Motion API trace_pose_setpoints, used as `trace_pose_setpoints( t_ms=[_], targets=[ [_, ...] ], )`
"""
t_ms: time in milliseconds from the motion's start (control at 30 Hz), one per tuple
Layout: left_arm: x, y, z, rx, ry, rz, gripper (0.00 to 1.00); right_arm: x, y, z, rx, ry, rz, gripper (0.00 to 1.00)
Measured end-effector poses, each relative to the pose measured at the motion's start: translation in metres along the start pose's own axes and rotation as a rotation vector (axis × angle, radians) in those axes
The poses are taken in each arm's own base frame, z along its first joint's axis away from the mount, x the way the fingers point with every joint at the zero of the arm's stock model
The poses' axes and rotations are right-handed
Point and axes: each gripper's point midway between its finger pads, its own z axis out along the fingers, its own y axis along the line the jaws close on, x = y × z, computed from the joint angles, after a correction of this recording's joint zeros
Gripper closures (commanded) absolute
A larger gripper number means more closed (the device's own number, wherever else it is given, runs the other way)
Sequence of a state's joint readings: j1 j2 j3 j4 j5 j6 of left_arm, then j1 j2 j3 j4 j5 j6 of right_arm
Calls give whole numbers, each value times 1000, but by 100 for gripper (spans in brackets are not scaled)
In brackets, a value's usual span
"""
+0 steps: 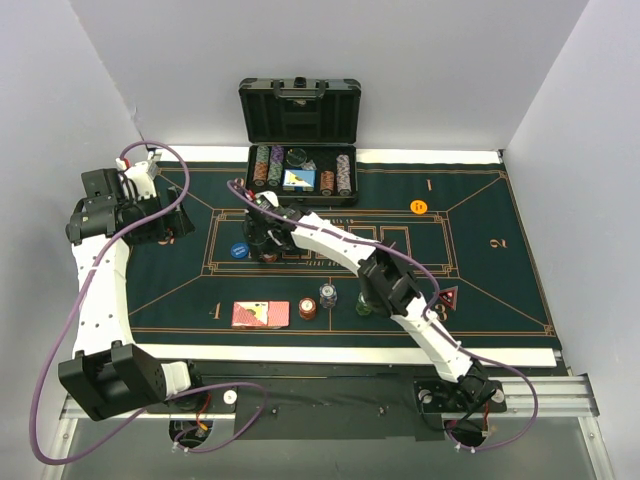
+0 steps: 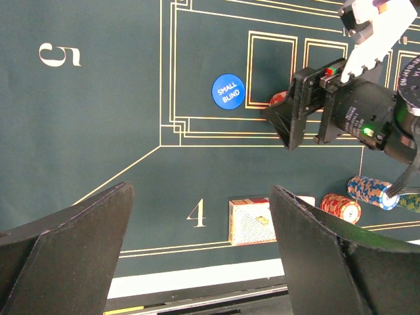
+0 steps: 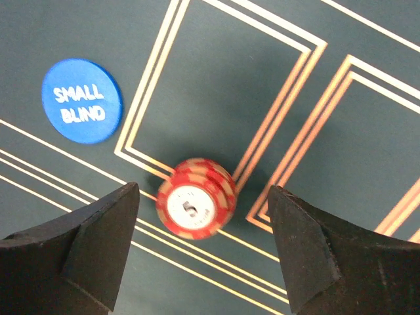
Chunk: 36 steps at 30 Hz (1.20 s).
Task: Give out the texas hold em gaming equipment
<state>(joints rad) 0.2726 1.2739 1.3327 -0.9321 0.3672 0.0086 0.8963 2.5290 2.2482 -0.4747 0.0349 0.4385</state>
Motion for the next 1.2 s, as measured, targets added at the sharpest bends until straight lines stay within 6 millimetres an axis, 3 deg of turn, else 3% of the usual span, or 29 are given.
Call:
trace_pose_setpoints(
  t_ms=[133, 333, 433, 533, 667, 833, 1033, 1200],
  targets=[
    [0, 0, -1, -1, -2, 1, 4, 2, -15, -25, 41, 4, -5, 18],
    [-1, 0, -2, -4, -8, 0, 4, -12, -28, -113, 71, -91, -5, 14],
    [-1, 0, -5, -5, -14, 2, 4, -10, -18, -160, 55, -158, -25, 14],
    [-1, -1, -8, -6, -20, 4, 4, 14, -4, -189, 38, -173, -74, 13],
    [-1, -3, -12, -5, -29, 7, 4, 68, 1, -188, 49, -101, -149, 14],
    [1, -4, -16, -5, -29, 7, 4, 118, -20, -169, 108, 7, -188, 14],
    [2, -5, -17, -5, -27, 6, 4, 114, -20, -167, 108, -2, -202, 15],
    [3, -5, -18, -7, -26, 7, 4, 113, -16, -153, 104, 14, -227, 18]
  ],
)
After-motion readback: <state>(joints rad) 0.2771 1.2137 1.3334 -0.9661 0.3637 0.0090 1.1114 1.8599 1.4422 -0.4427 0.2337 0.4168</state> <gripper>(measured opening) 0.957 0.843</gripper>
